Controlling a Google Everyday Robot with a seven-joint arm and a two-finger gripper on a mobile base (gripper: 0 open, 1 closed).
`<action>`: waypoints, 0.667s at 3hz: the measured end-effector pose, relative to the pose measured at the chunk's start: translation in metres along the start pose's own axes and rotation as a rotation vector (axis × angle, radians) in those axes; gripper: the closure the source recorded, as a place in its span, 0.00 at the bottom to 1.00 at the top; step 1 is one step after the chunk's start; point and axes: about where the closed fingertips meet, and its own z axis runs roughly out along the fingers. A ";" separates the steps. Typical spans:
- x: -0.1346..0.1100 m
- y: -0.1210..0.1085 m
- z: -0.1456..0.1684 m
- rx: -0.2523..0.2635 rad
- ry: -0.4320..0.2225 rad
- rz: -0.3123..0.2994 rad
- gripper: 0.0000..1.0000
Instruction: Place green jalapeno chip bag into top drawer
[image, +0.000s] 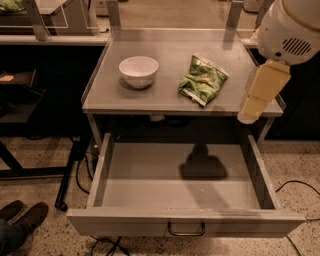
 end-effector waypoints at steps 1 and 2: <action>-0.016 -0.023 0.024 0.013 0.050 0.078 0.00; -0.041 -0.044 0.047 0.031 0.090 0.120 0.00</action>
Offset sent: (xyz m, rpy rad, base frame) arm 0.1052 0.0548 -0.0306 -0.0728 0.0227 -0.2167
